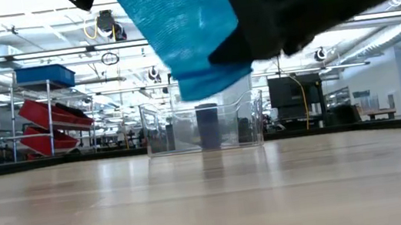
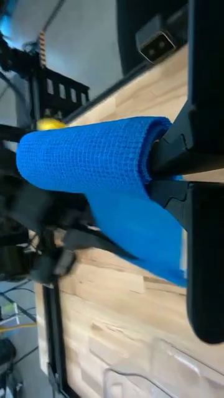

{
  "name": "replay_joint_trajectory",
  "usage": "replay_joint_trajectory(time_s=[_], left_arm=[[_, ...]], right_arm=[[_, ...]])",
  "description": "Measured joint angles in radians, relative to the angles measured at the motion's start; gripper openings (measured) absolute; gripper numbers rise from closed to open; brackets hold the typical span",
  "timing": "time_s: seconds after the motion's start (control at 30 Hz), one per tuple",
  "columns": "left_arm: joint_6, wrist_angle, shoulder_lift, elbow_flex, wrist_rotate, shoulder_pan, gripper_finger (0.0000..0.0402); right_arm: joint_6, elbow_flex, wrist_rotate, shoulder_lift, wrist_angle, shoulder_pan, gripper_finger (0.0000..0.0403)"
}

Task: Roll bandage
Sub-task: Roll the blue bandage

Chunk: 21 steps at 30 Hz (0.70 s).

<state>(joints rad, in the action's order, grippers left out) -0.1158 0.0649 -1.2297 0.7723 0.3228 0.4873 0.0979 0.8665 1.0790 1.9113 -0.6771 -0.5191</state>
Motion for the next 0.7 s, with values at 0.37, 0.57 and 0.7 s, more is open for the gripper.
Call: replay_joint_trajectory(time_s=[0.37, 0.57, 0.7], left_arm=[[0.013, -0.049, -0.038, 0.000, -0.075, -0.003, 0.0006], [0.020, -0.083, -0.053, 0.000, -0.115, -0.021, 0.0006], [0.027, -0.093, -0.072, 0.000, -0.158, -0.030, 0.0006]], right_arm=[[-0.237, 0.000, 0.048, -0.087, -0.034, -0.004, 0.0000], [-0.383, 0.000, 0.047, -0.105, -0.124, 0.002, 0.0000], [-0.432, 0.000, 0.030, -0.117, -0.187, 0.001, 0.0000]])
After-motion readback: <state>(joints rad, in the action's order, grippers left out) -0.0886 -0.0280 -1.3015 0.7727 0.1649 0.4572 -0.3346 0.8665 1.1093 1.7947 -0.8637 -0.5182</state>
